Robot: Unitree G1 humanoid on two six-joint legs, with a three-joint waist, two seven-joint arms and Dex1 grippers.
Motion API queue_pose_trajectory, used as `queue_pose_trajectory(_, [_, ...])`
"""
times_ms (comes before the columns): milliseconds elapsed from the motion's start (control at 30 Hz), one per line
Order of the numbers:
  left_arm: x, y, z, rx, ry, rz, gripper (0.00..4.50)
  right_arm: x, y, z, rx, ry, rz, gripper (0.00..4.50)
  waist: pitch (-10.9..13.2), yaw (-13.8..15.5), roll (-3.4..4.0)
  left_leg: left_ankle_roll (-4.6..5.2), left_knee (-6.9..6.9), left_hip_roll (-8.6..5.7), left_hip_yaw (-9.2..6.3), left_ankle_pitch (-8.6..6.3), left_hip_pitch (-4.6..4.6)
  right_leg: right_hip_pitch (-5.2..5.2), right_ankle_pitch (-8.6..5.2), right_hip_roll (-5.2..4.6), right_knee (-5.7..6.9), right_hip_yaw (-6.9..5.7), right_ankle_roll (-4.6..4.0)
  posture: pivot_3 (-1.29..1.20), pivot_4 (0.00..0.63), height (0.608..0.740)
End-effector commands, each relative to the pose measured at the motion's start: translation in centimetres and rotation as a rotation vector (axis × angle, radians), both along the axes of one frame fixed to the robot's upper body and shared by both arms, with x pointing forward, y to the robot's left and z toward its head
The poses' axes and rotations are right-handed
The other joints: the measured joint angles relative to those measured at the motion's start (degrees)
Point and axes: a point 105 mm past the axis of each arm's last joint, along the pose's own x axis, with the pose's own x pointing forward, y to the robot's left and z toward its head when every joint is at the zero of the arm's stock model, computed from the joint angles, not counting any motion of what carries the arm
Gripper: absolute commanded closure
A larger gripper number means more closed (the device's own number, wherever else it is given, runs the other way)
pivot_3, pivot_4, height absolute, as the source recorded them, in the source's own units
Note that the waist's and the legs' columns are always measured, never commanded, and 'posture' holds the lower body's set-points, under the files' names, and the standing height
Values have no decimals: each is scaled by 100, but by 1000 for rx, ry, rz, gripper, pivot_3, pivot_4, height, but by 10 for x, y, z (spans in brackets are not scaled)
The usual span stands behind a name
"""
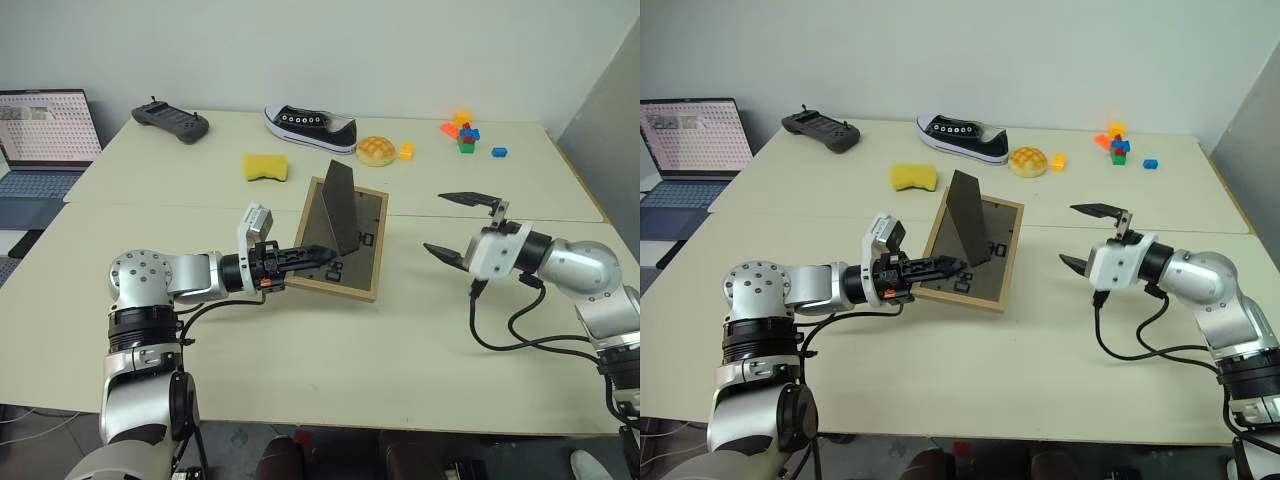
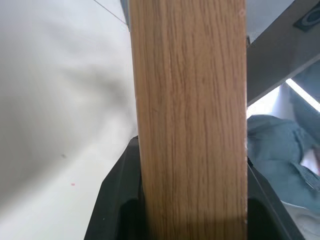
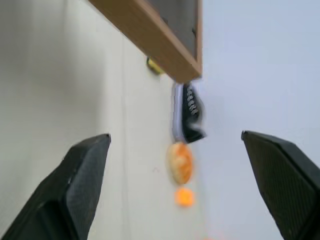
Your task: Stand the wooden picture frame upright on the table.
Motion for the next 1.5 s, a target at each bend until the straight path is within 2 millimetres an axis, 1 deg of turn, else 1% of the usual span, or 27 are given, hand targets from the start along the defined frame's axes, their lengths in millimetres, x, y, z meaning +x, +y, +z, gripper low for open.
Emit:
queue_pose_trajectory(33, [-10, -6, 17, -73, -33, -70, 3243, -5, 21, 6, -4, -205, 114, 63, 0, -5, 0, -3, 3, 2, -1, 2, 3, 0, 0, 1, 5, 1, 0, 0, 150, 740])
queue_pose_trajectory(133, [-13, -9, 17, -77, -23, -83, 3243, -3, 35, 8, 14, -282, 149, 63, 0, 6, 0, -16, 5, 0, -6, 9, 4, 2, 1, 0, 11, -2, -1, 0, 150, 740])
queue_pose_trajectory(200, [-15, -11, 17, -82, -17, -94, 3243, -5, 48, 14, 46, -318, 192, 63, 0, 11, 0, -16, 6, -2, -7, 9, 4, 3, 1, -2, 11, -1, -1, 0, 150, 740])
queue_pose_trajectory(300, [-18, -13, 16, -82, -10, -104, 3243, -7, 55, 21, 80, -349, 223, 63, 0, 10, 0, -17, 6, -4, -8, 9, 4, 4, 1, -4, 10, -3, -1, 0, 150, 740])
queue_pose_trajectory(433, [-20, -14, 13, -72, -9, -89, 3243, -7, 54, 21, 64, -356, 229, 699, 0, 12, 0, -17, 6, -5, -7, 9, 4, 5, 1, -7, 9, -3, -2, 0, 150, 740])
queue_pose_trajectory(467, [-20, -14, 12, -71, -5, -85, 3243, -8, 54, 22, 68, -361, 234, 906, 0, 13, 0, -17, 6, -5, -8, 9, 4, 5, 1, -7, 9, -3, -2, 0, 150, 740])
queue_pose_trajectory(533, [-22, -15, 10, -67, -1, -83, 3243, -10, 54, 22, 73, -365, 247, 1512, 0, 14, 0, -16, 7, -7, -8, 9, 4, 6, 1, -8, 10, -2, -2, 0, 150, 740])
queue_pose_trajectory(633, [-25, -16, 5, -46, 0, -75, 3243, -15, 55, 25, 80, -377, 272, 2046, 0, 13, 0, -16, 7, -7, -7, 9, 4, 6, 1, -9, 10, -2, -2, 0, 150, 740])
queue_pose_trajectory(733, [-23, -16, 3, -39, 2, -52, 3243, -16, 56, 26, 83, -378, 282, 2778, 0, 15, 0, -16, 7, -7, -8, 9, 4, 6, 1, -9, 11, -2, -2, 0, 150, 740])
queue_pose_trajectory(800, [-23, -15, 2, -24, -8, -41, 3243, -17, 57, 26, 86, -371, 292, 3090, 0, 16, 0, -16, 8, -7, -7, 9, 6, 7, 1, -9, 11, -2, -2, 0, 150, 740])
queue_pose_trajectory(867, [-22, -15, 3, -20, -25, -18, 2559, -16, 56, 26, 95, -357, 289, 3090, 0, 16, 0, -16, 8, -7, -7, 9, 5, 8, 1, -8, 11, -2, -2, 0, 150, 740])
queue_pose_trajectory(900, [-20, -13, 3, -23, -29, 5, 2462, -14, 55, 26, 100, -347, 285, 3097, 0, 15, 0, -16, 8, -7, -7, 9, 5, 7, 1, -8, 11, -2, -2, 0, 150, 740])
queue_pose_trajectory(967, [-13, -7, 0, -7, -28, 59, 1972, -12, 53, 25, 115, -324, 274, 3170, -1, 16, 0, -16, 8, -7, -6, 9, 7, 8, 1, -8, 11, -1, -2, 0, 150, 740])
queue_pose_trajectory(1000, [-9, -2, 0, -1, -26, 92, 1861, -11, 51, 25, 127, -306, 269, 3170, -1, 17, 0, -16, 8, -7, -6, 9, 8, 10, 1, -8, 11, -1, -2, 0, 150, 740])
queue_pose_trajectory(1033, [-6, 2, 0, -3, -24, 118, 1535, -10, 50, 25, 136, -288, 267, 3170, -1, 16, 0, -16, 8, -7, -6, 9, 8, 10, 1, -8, 10, -1, -2, 0, 150, 740])
queue_pose_trajectory(1067, [-3, 9, 4, -15, -31, 154, 1350, -9, 49, 25, 150, -259, 267, 3170, -1, 15, 0, -15, 8, -7, -6, 9, 7, 10, 1, -8, 10, -1, -2, 0, 150, 740])
queue_pose_trajectory(1100, [-1, 20, 10, -16, -54, 196, 1068, -8, 47, 24, 186, -199, 264, 3170, -1, 15, 0, -15, 8, -6, -6, 9, 8, 10, 1, -8, 11, -1, -2, 0, 150, 740])
queue_pose_trajectory(1133, [0, 29, 16, -11, -81, 234, 918, -6, 46, 23, 229, -123, 253, 3170, 0, 9, 0, -15, 7, -6, -6, 9, 7, 10, 1, -8, 11, -2, -2, 0, 150, 740])
queue_pose_trajectory(1167, [0, 36, 20, 15, -114, 268, 603, -2, 46, 23, 282, -46, 237, 3170, 0, -3, 0, -15, 7, -3, -7, 8, 7, 9, 2, -8, 10, -2, -3, 0, 150, 740])
queue_pose_trajectory(1200, [0, 42, 22, 63, -162, 299, 396, 2, 46, 22, 333, 56, 217, 3170, 0, -12, 0, -14, 7, 0, -7, 8, 6, 9, 2, -8, 10, -2, -4, 0, 150, 740])
queue_pose_trajectory(1267, [-2, 47, 25, 143, -243, 333, 48, 5, 49, 18, 397, 221, 210, 3170, 0, -15, 0, -14, 6, 4, -8, 8, 7, 10, 2, -8, 11, -2, -4, 0, 150, 740])
queue_pose_trajectory(1300, [-3, 50, 26, 202, -304, 365, 0, 11, 51, 15, 450, 341, 192, 3171, 0, -11, 0, -13, 6, 4, -8, 8, 7, 11, 2, -10, 11, -2, -4, 0, 150, 740])
queue_pose_trajectory(1333, [-5, 49, 28, 244, -375, 384, 0, 15, 54, 13, 506, 443, 186, 3171, 0, -3, 0, -14, 6, 5, -9, 8, 7, 13, 2, -11, 9, -3, -4, 0, 150, 740])
queue_pose_trajectory(1367, [-7, 47, 31, 288, -453, 400, 0, 22, 56, 10, 580, 584, 172, 3172, 0, 12, 0, -14, 6, 6, -13, 8, 7, 17, 2, -11, 7, -4, -4, 0, 150, 740])
queue_pose_trajectory(1433, [-10, 43, 36, 334, -555, 418, 0, 27, 59, 5, 661, 772, 163, 3172, 0, 41, 0, -15, 6, 4, -14, 8, 6, 17, 2, -12, 7, -7, -4, 0, 150, 740])
queue_pose_trajectory(1467, [-10, 39, 36, 427, -686, 436, 0, 30, 63, -1, 727, 948, 168, 3172, 0, 55, 0, -15, 7, 4, -15, 8, 4, 17, 2, -12, 8, -9, -4, 0, 150, 740])
queue_pose_trajectory(1500, [-13, 34, 36, 474, -785, 430, 0, 32, 67, -6, 775, 1087, 178, 3172, 0, 78, 0, -15, 7, 4, -14, 8, 4, 15, 2, -11, 7, -8, -4, 0, 150, 740])
